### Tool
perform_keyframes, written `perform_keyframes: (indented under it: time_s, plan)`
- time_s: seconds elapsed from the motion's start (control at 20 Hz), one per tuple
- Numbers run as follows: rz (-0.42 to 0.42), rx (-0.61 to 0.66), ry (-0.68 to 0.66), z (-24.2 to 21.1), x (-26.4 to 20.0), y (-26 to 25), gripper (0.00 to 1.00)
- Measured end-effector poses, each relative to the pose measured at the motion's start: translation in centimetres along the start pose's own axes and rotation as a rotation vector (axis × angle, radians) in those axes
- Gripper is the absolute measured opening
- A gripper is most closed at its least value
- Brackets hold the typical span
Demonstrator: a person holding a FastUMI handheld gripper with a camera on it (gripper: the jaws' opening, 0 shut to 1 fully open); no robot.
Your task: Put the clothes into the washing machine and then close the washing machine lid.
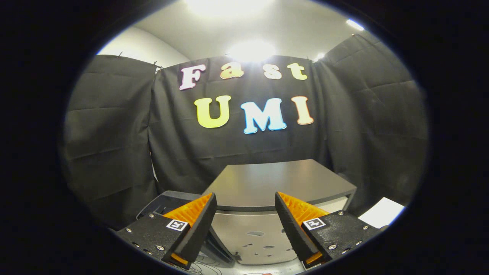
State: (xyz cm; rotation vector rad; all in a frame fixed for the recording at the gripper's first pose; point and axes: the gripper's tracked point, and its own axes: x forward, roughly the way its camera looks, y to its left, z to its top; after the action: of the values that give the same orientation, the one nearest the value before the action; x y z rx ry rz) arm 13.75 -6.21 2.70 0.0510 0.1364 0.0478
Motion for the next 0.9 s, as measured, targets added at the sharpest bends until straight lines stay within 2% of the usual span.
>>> perform_keyframes:
  time_s: [0.3,0.9]
  plan:
    - [-0.028,-0.016,-0.016,-1.5,-4.1,-4.5,0.94]
    - [-0.045,0.002,-0.017,-3.4,-7.9,-7.7,0.94]
